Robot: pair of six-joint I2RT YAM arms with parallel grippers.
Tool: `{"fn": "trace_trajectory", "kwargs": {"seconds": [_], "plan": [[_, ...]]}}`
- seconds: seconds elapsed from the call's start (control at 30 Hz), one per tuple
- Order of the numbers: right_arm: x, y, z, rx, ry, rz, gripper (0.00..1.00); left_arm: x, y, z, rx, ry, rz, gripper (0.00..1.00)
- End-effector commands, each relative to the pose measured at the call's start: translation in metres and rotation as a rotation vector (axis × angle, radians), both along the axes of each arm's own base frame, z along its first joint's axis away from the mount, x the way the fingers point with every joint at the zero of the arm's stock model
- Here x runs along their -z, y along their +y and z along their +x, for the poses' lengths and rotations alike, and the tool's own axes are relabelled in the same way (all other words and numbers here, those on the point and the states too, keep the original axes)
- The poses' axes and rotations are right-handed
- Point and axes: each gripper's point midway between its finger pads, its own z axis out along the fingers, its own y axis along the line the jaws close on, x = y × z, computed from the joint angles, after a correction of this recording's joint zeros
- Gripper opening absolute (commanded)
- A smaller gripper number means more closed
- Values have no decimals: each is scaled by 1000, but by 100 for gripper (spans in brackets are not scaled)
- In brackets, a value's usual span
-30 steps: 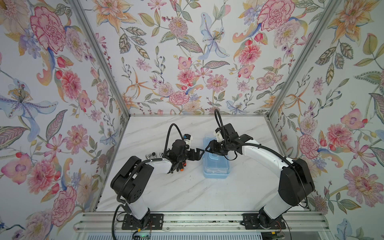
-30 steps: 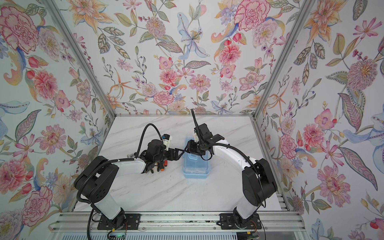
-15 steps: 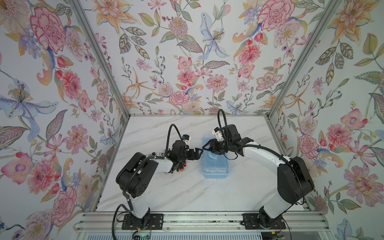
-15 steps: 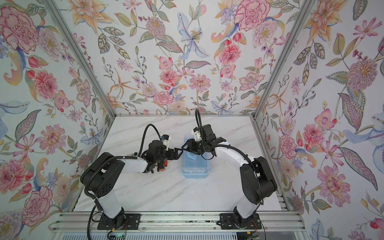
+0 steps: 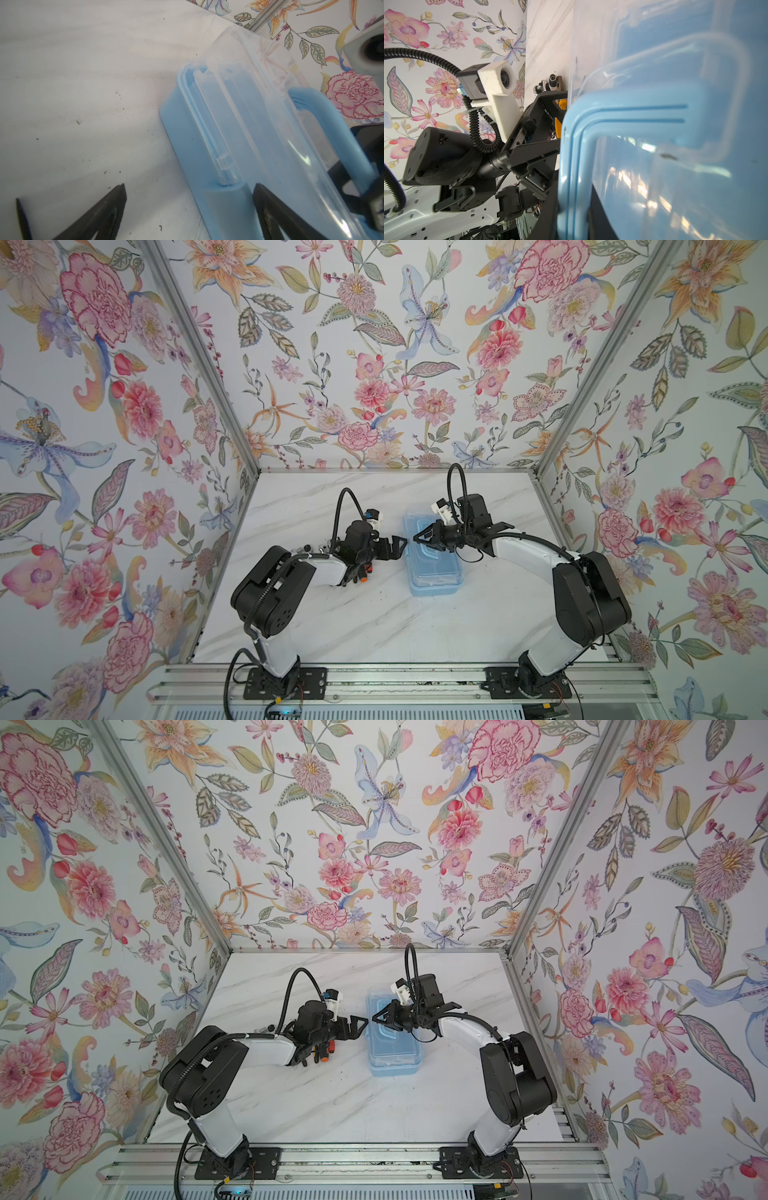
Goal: Pack the tool kit
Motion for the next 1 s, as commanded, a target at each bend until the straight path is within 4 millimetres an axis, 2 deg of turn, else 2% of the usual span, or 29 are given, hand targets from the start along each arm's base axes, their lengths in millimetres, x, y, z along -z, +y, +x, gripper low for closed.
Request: {"fn": "trace_trajectory", "kwargs": {"seconds": [0.0, 0.07, 0.23, 0.3, 0.5, 0.7, 0.97], "plan": [[14, -5, -12, -49, 9, 48, 0, -38, -13, -2, 33, -108, -60, 99], [5, -9, -6, -26, 6, 117, 0, -54, -14, -3, 28, -146, -133, 99], [-18, -20, 2, 7, -26, 236, 0, -75, -17, -2, 57, -98, -322, 99], [-21, -26, 3, 18, -31, 250, 0, -86, -22, -9, 98, -120, -390, 99], [-21, -38, 3, 40, -28, 262, 0, -97, -29, -30, 192, -75, -612, 99], [-18, -46, 2, 44, -26, 253, 0, -96, -33, -45, 248, 14, -769, 99], [-17, -48, 4, 48, -27, 239, 0, -73, -50, -48, 288, 92, -709, 97]]}}
